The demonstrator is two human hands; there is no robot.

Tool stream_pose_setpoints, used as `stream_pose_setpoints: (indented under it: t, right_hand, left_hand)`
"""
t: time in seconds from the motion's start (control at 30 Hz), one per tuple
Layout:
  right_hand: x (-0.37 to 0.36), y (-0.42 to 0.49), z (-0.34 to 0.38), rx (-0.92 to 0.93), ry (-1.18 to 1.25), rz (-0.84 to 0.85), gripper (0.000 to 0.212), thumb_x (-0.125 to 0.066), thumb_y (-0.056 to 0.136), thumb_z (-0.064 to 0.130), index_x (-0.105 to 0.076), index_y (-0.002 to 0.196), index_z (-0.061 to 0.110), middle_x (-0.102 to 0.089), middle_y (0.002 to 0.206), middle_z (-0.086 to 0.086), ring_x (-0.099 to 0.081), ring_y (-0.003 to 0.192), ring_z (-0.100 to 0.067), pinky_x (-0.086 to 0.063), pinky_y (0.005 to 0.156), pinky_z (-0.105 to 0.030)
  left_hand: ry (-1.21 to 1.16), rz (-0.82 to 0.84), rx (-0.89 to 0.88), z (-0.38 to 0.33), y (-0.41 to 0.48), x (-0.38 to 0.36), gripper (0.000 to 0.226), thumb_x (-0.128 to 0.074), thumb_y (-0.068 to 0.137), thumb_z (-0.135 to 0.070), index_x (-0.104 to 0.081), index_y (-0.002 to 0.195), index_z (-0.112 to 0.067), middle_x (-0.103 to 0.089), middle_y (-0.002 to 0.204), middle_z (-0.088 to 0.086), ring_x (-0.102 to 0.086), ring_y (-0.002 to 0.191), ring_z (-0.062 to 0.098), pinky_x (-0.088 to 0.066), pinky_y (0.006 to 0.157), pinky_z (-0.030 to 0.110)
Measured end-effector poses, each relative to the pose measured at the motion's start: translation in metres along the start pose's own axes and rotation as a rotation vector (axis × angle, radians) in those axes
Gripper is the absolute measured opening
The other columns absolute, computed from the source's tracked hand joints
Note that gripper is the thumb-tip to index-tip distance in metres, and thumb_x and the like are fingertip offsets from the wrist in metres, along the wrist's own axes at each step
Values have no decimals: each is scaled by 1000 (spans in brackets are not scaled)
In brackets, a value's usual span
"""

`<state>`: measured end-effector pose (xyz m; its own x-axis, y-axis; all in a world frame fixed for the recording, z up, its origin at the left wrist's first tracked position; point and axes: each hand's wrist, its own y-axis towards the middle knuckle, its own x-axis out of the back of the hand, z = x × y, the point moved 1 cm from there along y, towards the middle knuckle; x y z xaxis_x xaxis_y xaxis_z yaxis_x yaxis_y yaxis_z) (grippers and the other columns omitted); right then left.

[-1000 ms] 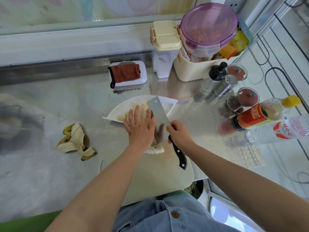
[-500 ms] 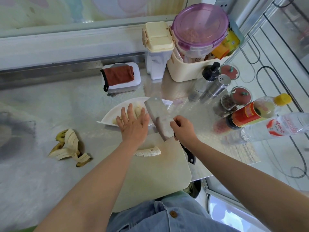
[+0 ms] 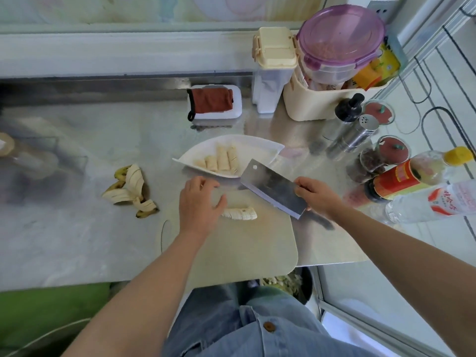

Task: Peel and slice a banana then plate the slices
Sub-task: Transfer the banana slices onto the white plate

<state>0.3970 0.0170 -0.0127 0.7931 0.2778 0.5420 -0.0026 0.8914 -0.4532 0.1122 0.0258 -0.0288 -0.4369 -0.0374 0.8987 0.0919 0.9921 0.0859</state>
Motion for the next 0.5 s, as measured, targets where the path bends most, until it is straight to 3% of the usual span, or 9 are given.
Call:
stream_pose_setpoints:
  t: [0.07, 0.17, 0.37, 0.5]
  right_hand:
    - [0, 1, 0, 32, -103, 34, 21, -46, 93, 11, -53, 75, 18, -52, 69, -1, -46, 64, -16, -37, 61, -31]
    - [-5, 5, 3, 73, -157, 104, 16, -43, 95, 12, -56, 85, 12, -55, 75, -5, -47, 68, -18, -38, 63, -32]
    - [-16, 15, 9, 123, -284, 172, 18, -41, 96, 11, -55, 86, 16, -55, 77, -2, -47, 69, -15, -37, 64, -29]
    - [-26, 23, 14, 167, -336, 199, 18, -43, 97, 12, -56, 84, 16, -56, 78, -3, -48, 73, -19, -37, 64, -27]
  left_hand:
    - [68, 78, 77, 3, -19, -5, 53, -69, 74, -50, -57, 115, -18, -49, 114, 6, -47, 104, 26, -39, 87, 37]
    - [177, 167, 199, 5, -46, -13, 80, -65, 69, -66, -45, 129, -17, -41, 132, 7, -37, 121, 28, -32, 100, 40]
    - [195, 100, 226, 9, -77, -17, 71, -64, 78, -55, -45, 131, -11, -44, 135, 12, -38, 124, 30, -32, 103, 43]
    - [252, 179, 149, 6, -94, -29, 77, -46, 86, -58, -36, 142, -7, -34, 147, 18, -30, 134, 36, -25, 112, 48]
